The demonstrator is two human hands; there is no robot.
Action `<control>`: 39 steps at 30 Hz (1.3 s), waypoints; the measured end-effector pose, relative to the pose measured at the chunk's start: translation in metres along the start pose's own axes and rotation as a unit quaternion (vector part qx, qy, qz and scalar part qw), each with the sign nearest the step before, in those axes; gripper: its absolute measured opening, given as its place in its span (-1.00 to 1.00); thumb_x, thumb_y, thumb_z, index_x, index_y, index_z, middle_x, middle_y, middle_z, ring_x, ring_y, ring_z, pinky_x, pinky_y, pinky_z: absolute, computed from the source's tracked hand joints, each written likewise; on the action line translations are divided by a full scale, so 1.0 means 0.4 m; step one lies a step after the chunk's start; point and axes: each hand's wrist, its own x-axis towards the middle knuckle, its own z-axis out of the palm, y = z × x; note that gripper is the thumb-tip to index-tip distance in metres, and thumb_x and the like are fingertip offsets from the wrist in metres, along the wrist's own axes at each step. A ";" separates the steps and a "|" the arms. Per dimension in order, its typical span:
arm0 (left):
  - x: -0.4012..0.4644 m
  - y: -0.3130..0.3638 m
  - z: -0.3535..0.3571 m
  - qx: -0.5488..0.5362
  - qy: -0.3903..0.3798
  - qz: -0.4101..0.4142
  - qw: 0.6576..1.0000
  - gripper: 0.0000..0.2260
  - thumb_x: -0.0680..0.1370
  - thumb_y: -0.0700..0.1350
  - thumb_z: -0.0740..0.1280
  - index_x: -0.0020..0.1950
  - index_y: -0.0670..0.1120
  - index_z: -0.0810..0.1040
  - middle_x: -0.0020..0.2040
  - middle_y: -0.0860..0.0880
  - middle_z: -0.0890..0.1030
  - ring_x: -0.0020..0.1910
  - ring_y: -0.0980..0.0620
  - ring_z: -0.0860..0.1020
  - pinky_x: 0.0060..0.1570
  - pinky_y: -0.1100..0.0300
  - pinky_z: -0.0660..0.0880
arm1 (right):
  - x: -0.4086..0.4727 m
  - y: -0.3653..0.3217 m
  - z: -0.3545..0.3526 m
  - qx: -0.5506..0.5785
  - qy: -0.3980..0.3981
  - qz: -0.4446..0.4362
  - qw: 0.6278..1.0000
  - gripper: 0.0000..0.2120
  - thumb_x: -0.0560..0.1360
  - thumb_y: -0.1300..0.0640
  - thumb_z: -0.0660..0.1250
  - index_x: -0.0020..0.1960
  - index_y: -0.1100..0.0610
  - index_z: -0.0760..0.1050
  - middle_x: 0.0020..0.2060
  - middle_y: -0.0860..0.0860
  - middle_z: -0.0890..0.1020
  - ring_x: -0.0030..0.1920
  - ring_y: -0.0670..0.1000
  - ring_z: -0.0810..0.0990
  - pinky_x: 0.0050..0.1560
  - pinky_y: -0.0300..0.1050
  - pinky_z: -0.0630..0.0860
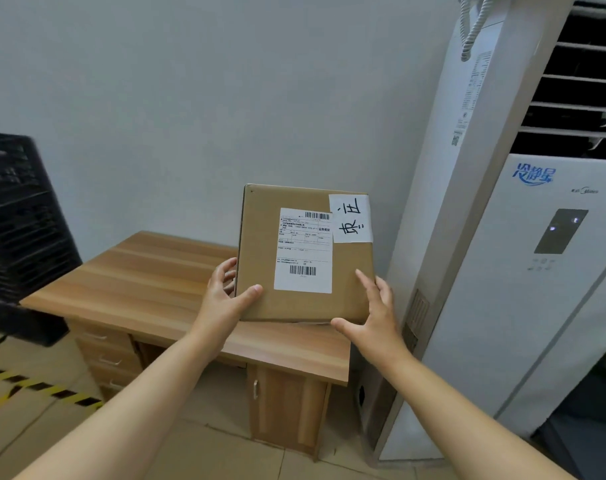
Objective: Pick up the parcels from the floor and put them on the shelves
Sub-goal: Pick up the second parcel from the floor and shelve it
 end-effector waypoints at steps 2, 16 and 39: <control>0.017 -0.014 -0.038 0.017 0.010 0.010 1.000 -0.37 0.44 -0.06 0.43 0.43 0.13 0.22 0.39 -0.01 0.32 0.34 -0.02 0.33 0.23 -0.03 0.42 | 0.025 -0.013 0.038 0.003 -0.004 -0.006 1.000 -0.18 0.35 0.13 0.49 0.46 -0.11 0.11 0.41 -0.08 0.09 0.26 -0.23 0.13 0.28 -0.26 0.16; 0.254 -0.072 -0.347 0.136 0.058 0.087 0.985 -0.17 0.41 -0.19 0.46 0.49 0.18 0.04 0.42 0.07 0.15 0.33 0.14 0.22 0.30 0.16 0.26 | 0.313 -0.156 0.415 -0.010 -0.009 -0.051 0.999 -0.17 0.34 0.16 0.50 0.43 -0.15 0.11 0.39 -0.06 0.08 0.30 -0.13 0.18 0.33 -0.16 0.29; 0.397 -0.172 -1.039 0.215 0.224 -0.002 0.951 -0.26 0.41 -0.17 0.46 0.47 0.17 0.17 0.54 0.09 -0.04 0.41 0.22 0.02 0.41 0.11 0.10 | 0.574 -0.465 1.162 0.053 -0.174 -0.146 0.972 -0.17 0.32 0.16 0.49 0.45 -0.08 0.13 0.44 -0.04 0.03 0.38 -0.09 0.15 0.31 -0.19 0.18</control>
